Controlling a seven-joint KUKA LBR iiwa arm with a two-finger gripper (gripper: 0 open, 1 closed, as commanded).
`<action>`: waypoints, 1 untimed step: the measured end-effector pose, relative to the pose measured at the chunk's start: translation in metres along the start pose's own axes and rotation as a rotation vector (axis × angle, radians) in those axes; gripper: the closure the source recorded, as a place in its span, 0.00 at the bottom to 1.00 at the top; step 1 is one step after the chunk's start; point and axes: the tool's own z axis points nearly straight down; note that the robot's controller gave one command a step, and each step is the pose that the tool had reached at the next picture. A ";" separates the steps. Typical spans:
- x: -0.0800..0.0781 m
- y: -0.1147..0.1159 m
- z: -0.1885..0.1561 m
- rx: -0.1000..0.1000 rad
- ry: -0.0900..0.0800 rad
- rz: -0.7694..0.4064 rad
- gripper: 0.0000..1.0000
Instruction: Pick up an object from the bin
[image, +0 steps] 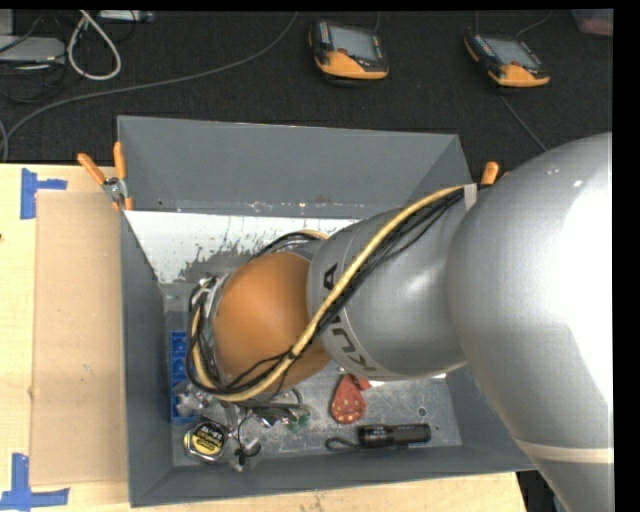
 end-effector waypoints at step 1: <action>-0.003 0.000 0.026 0.009 -0.028 0.027 0.00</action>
Offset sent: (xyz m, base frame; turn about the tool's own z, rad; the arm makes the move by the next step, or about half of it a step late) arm -0.0085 0.0062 -0.0287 -0.3058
